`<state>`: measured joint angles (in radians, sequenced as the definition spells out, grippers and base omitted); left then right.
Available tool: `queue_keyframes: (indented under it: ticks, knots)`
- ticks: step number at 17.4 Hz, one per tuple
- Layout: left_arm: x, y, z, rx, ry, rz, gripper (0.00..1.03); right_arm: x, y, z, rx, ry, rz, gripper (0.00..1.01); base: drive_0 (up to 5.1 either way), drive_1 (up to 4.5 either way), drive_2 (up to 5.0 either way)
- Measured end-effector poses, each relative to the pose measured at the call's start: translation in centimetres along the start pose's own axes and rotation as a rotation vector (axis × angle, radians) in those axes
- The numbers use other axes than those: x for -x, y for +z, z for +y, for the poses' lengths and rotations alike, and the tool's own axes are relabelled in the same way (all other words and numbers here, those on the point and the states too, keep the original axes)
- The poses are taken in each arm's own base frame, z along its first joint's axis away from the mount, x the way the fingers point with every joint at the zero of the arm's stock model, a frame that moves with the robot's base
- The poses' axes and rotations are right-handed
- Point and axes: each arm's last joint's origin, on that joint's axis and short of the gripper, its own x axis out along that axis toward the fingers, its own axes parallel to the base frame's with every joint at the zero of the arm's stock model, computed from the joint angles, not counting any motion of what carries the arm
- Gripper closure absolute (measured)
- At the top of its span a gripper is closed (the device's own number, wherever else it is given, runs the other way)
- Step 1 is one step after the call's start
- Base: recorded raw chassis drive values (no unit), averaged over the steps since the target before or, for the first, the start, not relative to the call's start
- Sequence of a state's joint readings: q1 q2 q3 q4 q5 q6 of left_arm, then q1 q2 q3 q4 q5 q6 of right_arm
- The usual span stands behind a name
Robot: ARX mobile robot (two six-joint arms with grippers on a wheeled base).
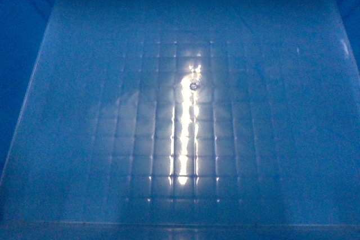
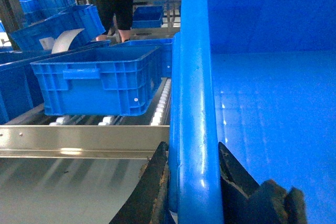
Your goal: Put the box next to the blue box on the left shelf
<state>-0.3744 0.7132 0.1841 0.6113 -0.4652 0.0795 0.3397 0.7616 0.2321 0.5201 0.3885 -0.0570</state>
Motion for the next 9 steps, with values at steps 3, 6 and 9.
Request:
queue_keyframes:
  ticks: [3, 6, 9]
  knots:
    - [0.00, -0.04, 0.00, -0.002, 0.000, 0.003, 0.84, 0.00, -0.03, 0.00, 0.001, 0.000, 0.003, 0.80, 0.1, 1.40, -1.3]
    - [0.00, -0.04, 0.00, -0.002, 0.001, 0.004, 0.84, 0.00, -0.03, 0.00, 0.001, 0.000, 0.003, 0.80, 0.2, 4.19, -3.8]
    - [0.00, -0.01, 0.00, -0.001, 0.000, 0.001, 0.85, 0.00, -0.03, 0.01, 0.001, 0.001, 0.003, 0.80, 0.1, 4.15, -3.9]
